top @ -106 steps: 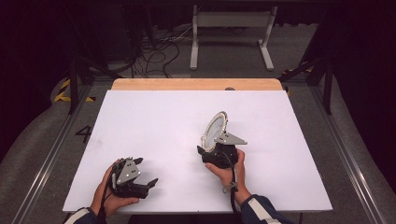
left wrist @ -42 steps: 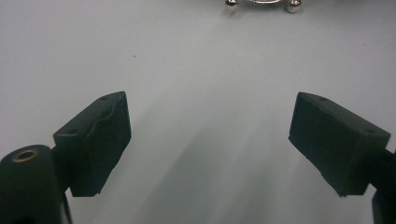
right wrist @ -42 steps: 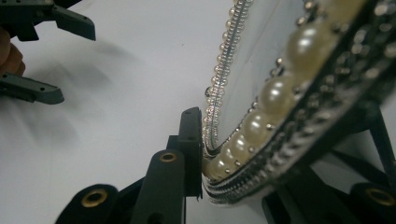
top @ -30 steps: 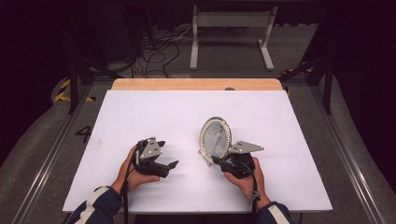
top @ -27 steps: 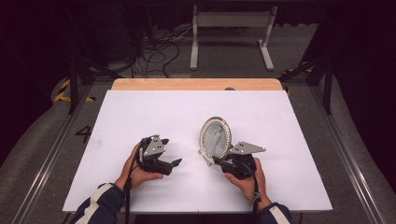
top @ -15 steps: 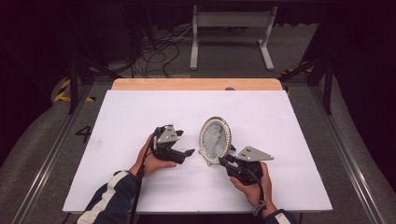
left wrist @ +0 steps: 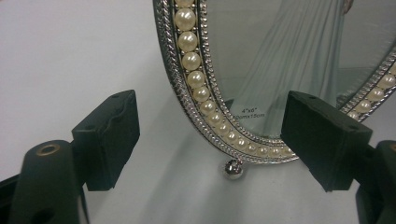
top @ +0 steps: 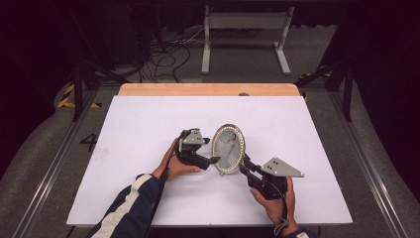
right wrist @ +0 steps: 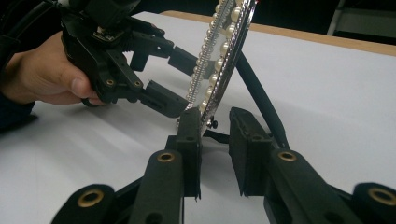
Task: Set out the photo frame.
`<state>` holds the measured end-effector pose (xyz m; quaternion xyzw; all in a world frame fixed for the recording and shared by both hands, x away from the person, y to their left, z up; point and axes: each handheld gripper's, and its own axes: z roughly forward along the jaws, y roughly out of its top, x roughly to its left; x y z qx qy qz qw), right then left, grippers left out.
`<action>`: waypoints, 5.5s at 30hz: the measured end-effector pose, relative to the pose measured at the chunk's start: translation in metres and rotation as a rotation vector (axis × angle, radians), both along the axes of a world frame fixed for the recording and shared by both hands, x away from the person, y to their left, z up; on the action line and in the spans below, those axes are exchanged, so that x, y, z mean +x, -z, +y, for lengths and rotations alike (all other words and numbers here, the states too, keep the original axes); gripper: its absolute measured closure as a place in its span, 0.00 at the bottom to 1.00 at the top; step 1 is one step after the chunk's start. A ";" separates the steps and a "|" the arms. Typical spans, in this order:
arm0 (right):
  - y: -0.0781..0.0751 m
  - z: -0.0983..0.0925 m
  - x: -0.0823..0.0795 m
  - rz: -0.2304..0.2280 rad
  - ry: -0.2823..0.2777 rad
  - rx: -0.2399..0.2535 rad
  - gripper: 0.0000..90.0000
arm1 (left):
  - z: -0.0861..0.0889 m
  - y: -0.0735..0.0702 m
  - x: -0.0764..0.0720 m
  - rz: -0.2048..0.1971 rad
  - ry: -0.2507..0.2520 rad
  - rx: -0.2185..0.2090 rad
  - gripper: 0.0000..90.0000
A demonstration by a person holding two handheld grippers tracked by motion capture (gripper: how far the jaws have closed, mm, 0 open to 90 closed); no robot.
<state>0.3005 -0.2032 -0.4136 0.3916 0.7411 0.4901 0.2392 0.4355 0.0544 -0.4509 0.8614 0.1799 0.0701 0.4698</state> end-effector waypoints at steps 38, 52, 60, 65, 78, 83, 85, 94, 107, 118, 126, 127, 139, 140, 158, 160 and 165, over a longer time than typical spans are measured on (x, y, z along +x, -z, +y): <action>0.000 0.002 0.009 -0.012 0.023 0.015 0.89 | 0.002 -0.004 -0.009 0.014 0.059 0.047 0.36; 0.001 0.005 0.009 -0.022 0.042 0.007 0.89 | 0.004 -0.008 -0.010 -0.008 0.027 0.032 0.31; 0.004 0.007 0.007 -0.028 0.049 -0.006 0.89 | 0.007 -0.009 -0.008 0.006 0.001 -0.031 0.34; 0.006 0.010 0.006 -0.038 0.054 -0.009 0.90 | 0.012 -0.009 -0.006 0.002 -0.028 -0.031 0.52; 0.007 0.007 0.014 -0.019 0.059 0.008 0.90 | 0.022 -0.011 -0.010 -0.004 -0.047 -0.001 0.66; 0.007 0.006 0.019 -0.004 0.060 0.015 0.90 | 0.027 -0.011 -0.014 0.010 -0.042 0.010 0.66; 0.006 0.006 0.020 0.000 0.057 0.016 0.91 | 0.028 -0.011 -0.016 -0.001 -0.048 0.018 0.66; 0.006 0.004 0.023 0.012 0.047 0.016 0.91 | 0.028 -0.012 -0.022 -0.029 -0.062 0.033 0.67; 0.005 0.004 0.019 -0.017 0.051 0.012 0.95 | 0.028 -0.015 -0.018 -0.073 -0.068 -0.022 0.60; 0.007 0.007 0.021 -0.003 0.057 0.004 0.92 | 0.028 -0.017 -0.019 -0.091 -0.074 -0.009 0.70; 0.007 0.008 0.023 -0.008 0.059 0.006 0.91 | 0.029 -0.018 -0.020 -0.086 -0.076 -0.008 0.70; 0.007 0.008 0.023 -0.008 0.060 0.009 0.91 | 0.029 -0.018 -0.020 -0.089 -0.073 -0.007 0.70; 0.008 0.008 0.028 -0.013 0.072 0.007 0.91 | 0.031 -0.020 -0.023 -0.081 -0.064 0.006 0.70; 0.008 0.008 0.029 -0.015 0.071 0.006 0.91 | 0.031 -0.020 -0.023 -0.082 -0.064 0.007 0.69; 0.008 0.006 0.038 -0.007 0.062 0.008 0.91 | 0.032 -0.017 -0.034 -0.070 -0.096 -0.013 0.70; 0.008 0.007 0.039 -0.010 0.055 0.003 0.91 | 0.033 -0.017 -0.035 -0.068 -0.099 -0.014 0.70; 0.006 0.008 0.038 -0.004 0.045 -0.002 0.92 | 0.036 -0.016 -0.037 -0.078 -0.101 -0.039 0.67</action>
